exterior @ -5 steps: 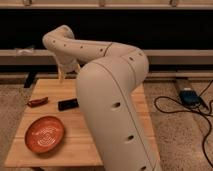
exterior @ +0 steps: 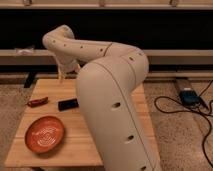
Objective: Push the eraser across the table
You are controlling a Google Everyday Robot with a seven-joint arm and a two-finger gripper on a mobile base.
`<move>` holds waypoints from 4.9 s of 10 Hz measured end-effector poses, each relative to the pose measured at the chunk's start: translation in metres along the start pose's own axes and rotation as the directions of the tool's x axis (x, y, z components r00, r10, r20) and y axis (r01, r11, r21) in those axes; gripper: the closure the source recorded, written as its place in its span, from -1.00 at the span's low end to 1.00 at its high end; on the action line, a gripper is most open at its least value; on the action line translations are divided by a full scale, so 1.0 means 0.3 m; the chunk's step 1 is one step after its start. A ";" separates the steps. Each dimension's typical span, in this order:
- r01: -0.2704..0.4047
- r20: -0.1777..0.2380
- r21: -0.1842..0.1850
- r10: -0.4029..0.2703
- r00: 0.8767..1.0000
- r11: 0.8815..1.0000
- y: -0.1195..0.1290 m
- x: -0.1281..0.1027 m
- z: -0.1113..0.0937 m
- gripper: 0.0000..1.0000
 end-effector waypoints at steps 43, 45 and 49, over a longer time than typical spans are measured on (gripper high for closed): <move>0.337 0.092 0.072 -0.343 0.935 0.939 -0.578 -0.187 0.442 1.00; 0.344 0.102 0.086 -0.351 0.931 0.935 -0.584 -0.165 0.477 1.00; 0.350 0.119 0.101 -0.361 0.925 0.931 -0.601 -0.140 0.533 1.00</move>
